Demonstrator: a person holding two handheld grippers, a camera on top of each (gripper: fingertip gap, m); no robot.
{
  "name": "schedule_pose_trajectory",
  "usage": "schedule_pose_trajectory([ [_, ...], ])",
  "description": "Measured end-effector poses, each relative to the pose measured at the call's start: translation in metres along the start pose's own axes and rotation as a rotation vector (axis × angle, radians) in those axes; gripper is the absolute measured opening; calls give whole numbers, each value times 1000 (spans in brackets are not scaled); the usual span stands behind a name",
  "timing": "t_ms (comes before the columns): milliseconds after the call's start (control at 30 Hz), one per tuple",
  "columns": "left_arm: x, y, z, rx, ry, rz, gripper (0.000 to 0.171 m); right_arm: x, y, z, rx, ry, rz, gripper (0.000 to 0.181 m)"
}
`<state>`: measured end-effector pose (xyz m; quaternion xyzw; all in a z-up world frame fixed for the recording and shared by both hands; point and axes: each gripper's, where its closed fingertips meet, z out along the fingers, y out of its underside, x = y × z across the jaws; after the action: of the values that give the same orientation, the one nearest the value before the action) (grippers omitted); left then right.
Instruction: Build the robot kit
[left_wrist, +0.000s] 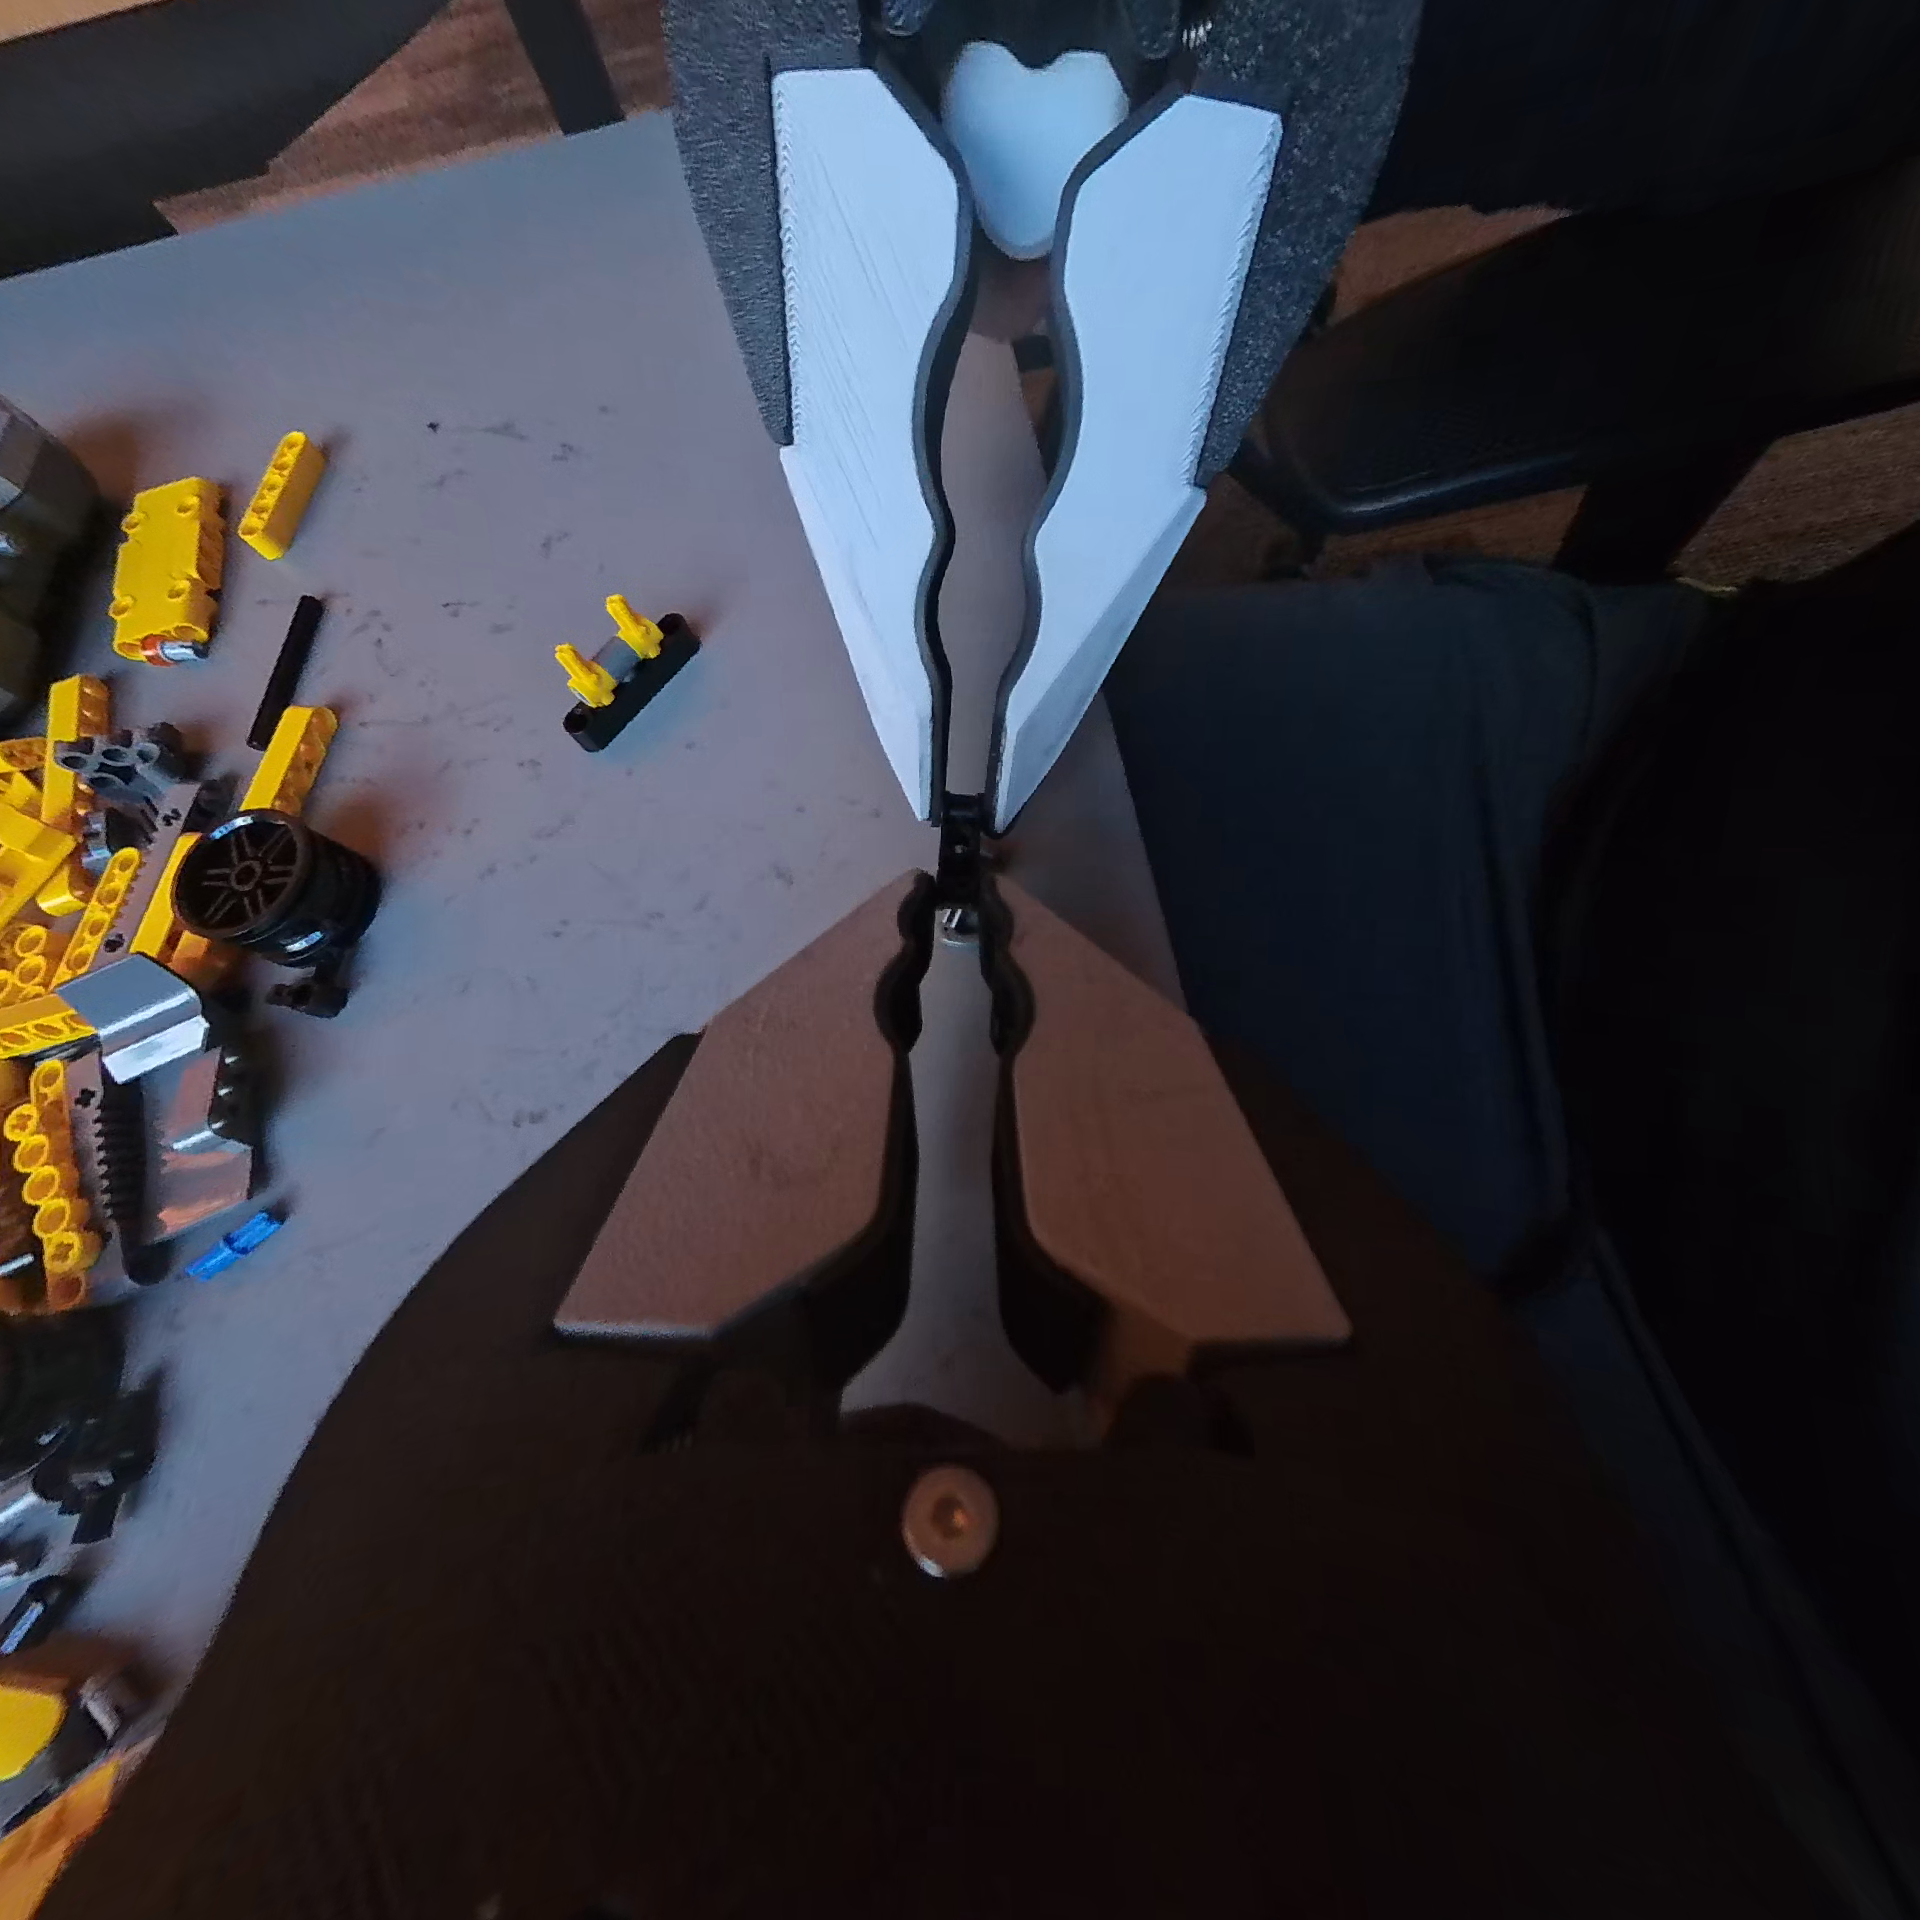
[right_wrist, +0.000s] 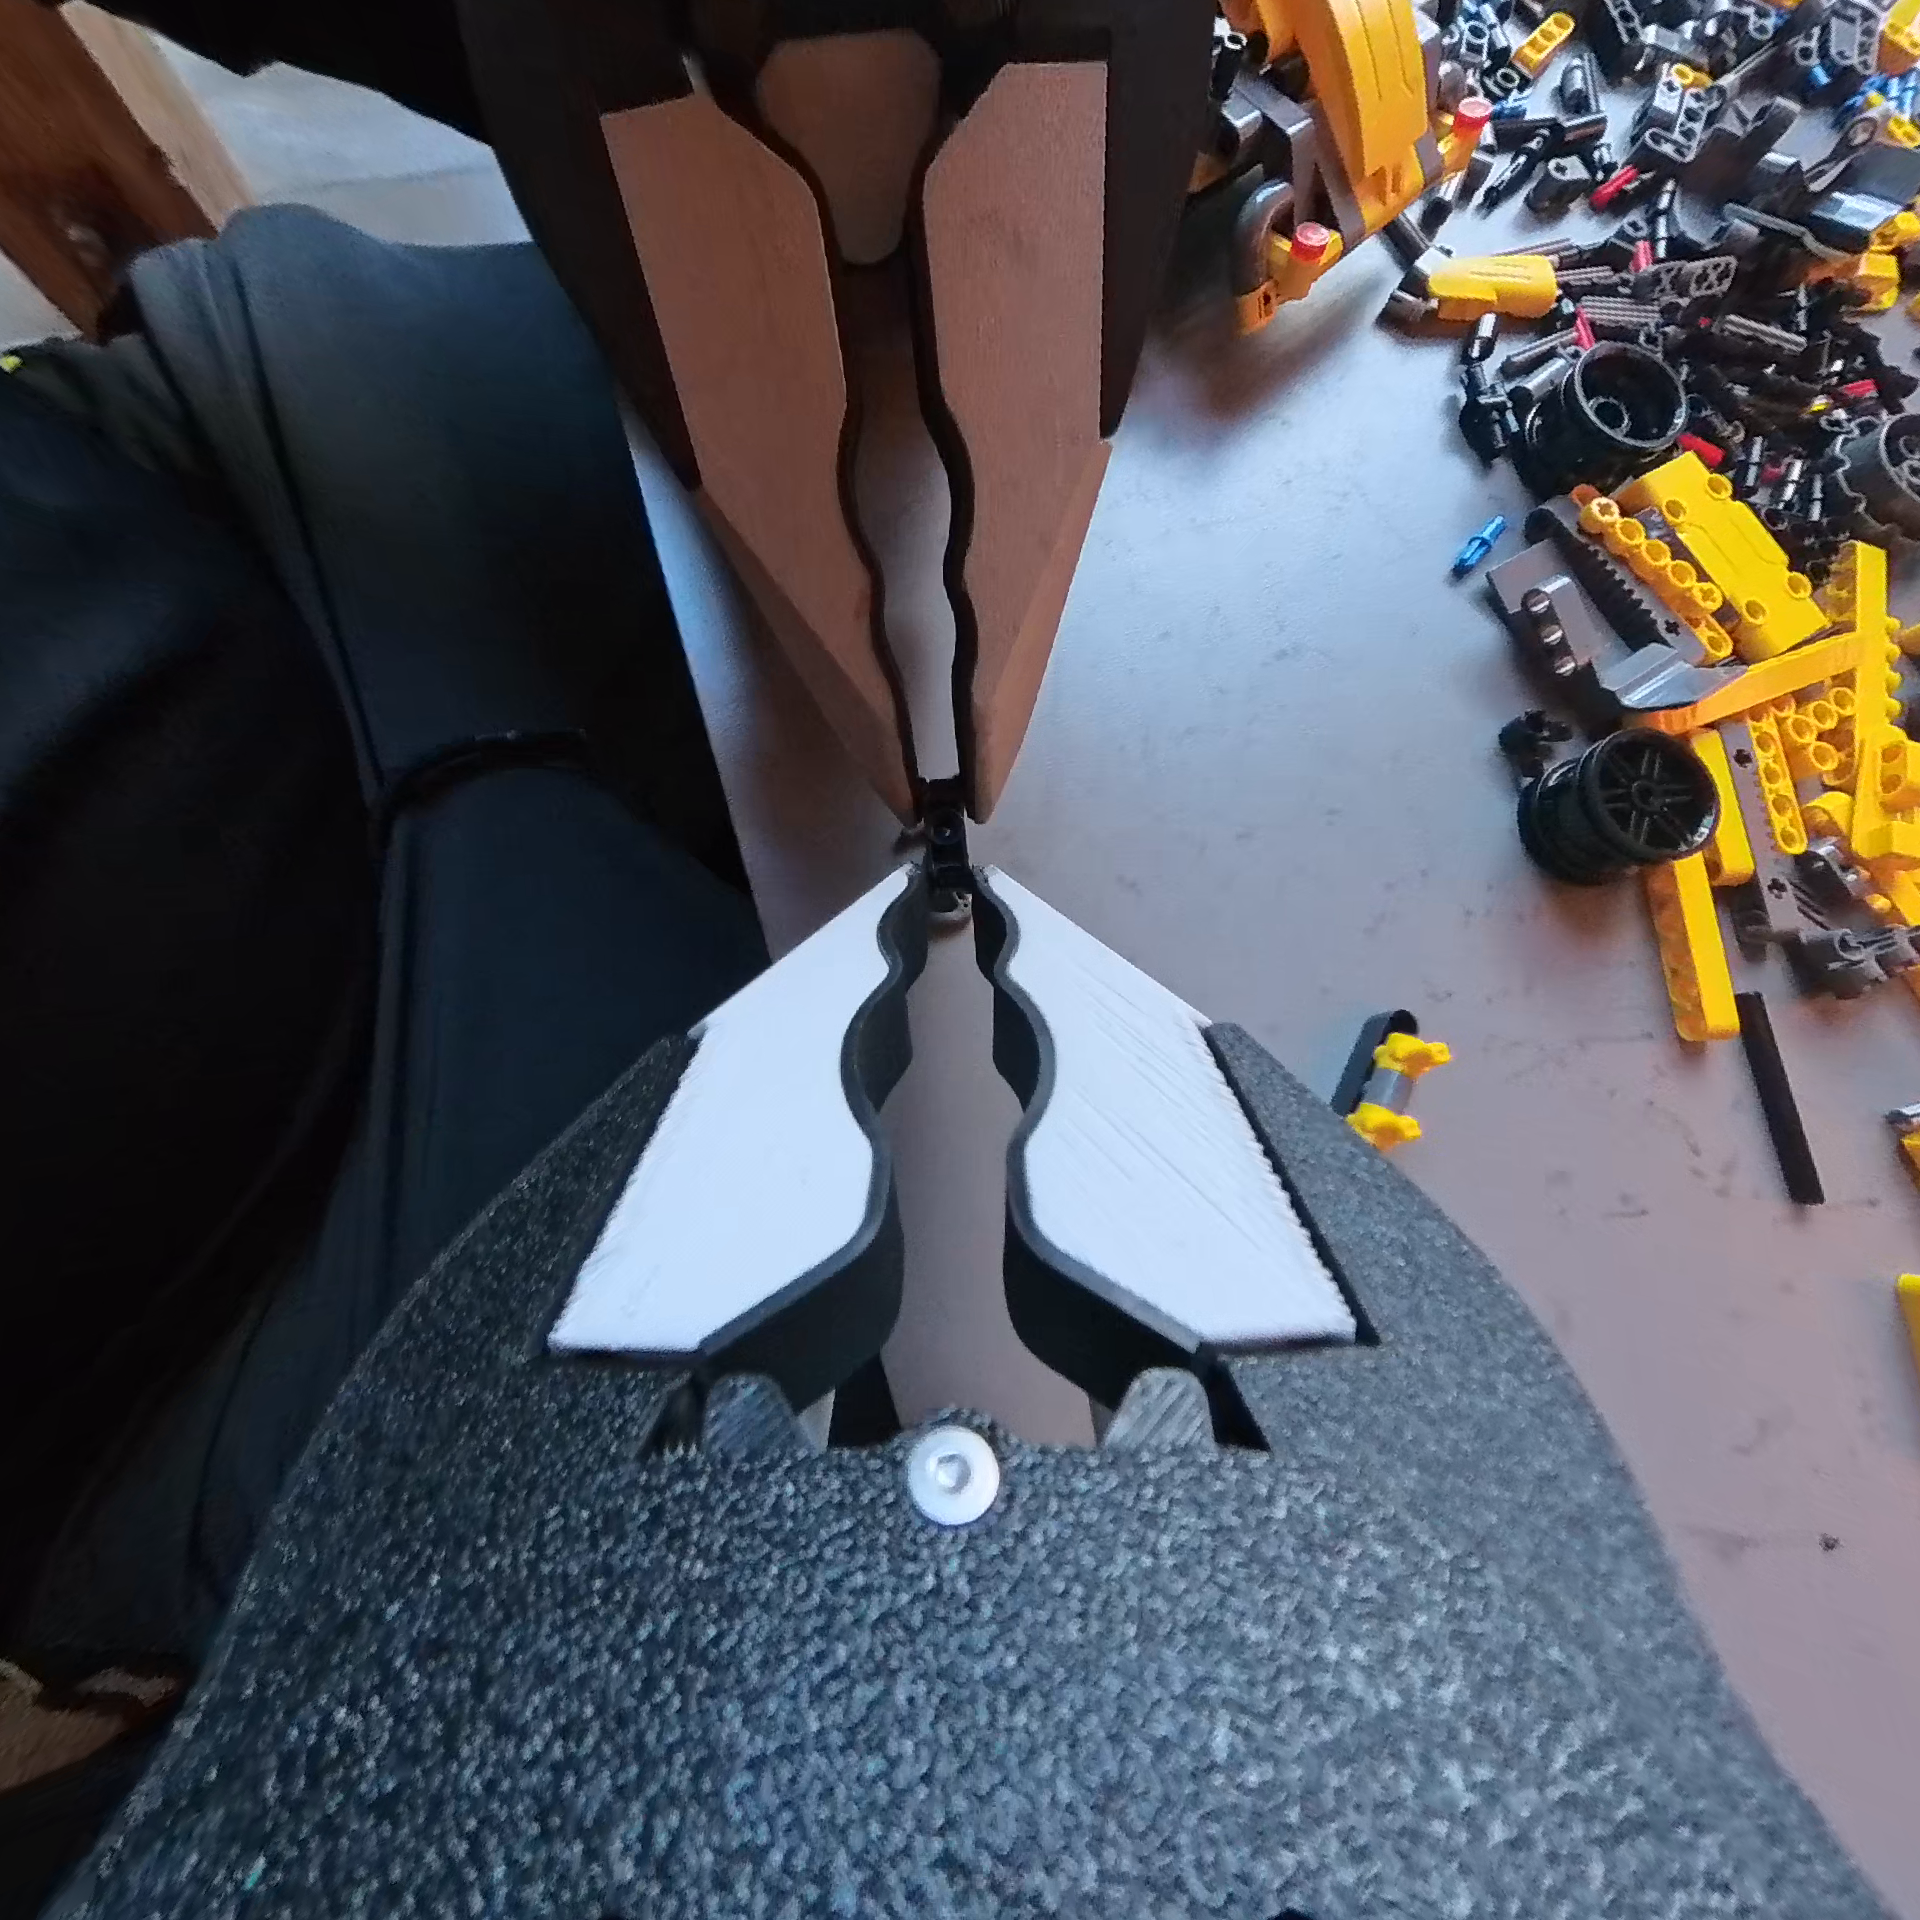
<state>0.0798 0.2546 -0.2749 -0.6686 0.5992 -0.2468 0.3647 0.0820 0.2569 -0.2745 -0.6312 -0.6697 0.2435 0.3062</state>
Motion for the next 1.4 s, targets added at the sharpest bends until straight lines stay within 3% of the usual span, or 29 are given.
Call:
schedule_pose_trajectory([
  [967,-2,-1,1,-3,-10,-22,5,2,2,0,7,-75,33,7],
  [1400,-2,0,2,-10,-9,-43,4,3,3,0,-87,-50,-76,7],
])
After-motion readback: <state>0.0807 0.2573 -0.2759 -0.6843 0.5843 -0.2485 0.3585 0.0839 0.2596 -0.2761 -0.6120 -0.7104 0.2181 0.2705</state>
